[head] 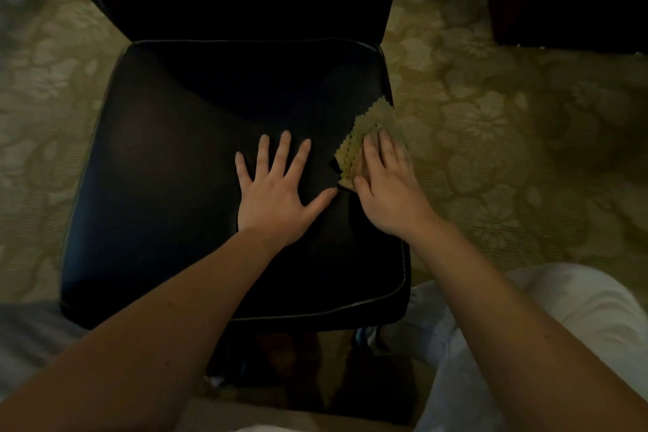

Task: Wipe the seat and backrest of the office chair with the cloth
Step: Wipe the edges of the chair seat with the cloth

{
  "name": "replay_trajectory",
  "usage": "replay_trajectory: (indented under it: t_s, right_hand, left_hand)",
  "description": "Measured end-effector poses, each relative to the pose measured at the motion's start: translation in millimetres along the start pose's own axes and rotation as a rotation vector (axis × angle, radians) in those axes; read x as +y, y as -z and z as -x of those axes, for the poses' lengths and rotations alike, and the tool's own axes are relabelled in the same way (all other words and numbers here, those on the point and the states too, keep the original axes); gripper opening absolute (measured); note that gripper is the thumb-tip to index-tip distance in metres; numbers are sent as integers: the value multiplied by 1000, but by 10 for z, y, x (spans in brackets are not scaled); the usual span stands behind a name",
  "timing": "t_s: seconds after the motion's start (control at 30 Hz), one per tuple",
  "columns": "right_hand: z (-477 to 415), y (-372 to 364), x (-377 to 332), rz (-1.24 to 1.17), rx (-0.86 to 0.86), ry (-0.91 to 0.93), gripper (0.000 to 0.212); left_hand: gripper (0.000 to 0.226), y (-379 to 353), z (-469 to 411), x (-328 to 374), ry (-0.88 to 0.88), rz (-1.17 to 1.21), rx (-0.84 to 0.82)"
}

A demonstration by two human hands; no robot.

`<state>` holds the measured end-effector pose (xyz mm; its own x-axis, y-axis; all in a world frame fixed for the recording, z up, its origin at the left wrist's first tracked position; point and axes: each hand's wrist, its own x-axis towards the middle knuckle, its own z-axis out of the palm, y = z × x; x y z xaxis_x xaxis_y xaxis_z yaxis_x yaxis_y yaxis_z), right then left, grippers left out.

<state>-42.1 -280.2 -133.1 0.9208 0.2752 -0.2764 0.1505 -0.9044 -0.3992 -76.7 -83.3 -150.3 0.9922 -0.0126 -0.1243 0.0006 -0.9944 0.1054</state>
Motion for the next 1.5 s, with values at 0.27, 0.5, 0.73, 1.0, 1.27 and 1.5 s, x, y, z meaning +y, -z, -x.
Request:
replay_trajectory:
  t_s: [0.27,0.5,0.73,1.0,1.27,1.5]
  right_hand:
    - [-275,140,-4,-35,-29,-11,69]
    - [-144,20,-5,-16,20,-7,68]
    - [-170,27,-3,-18,16,0,68]
    - [-416,177,2,-40,20,-12,69]
    - [253,-47,-1,-9,18,-20,69]
    - [273,-114,-23,-20,-6,-35,69]
  left_hand:
    - [90,-7,-6,23,6,9,26]
    - [89,-15,-11,17,15,9,27]
    - [90,-19,-2,12,6,11,29]
    - [89,-16,-4,24,11,1,24]
    - [91,-6,-2,27,13,-2,5]
    - [92,76,2,42,7,-9,-60]
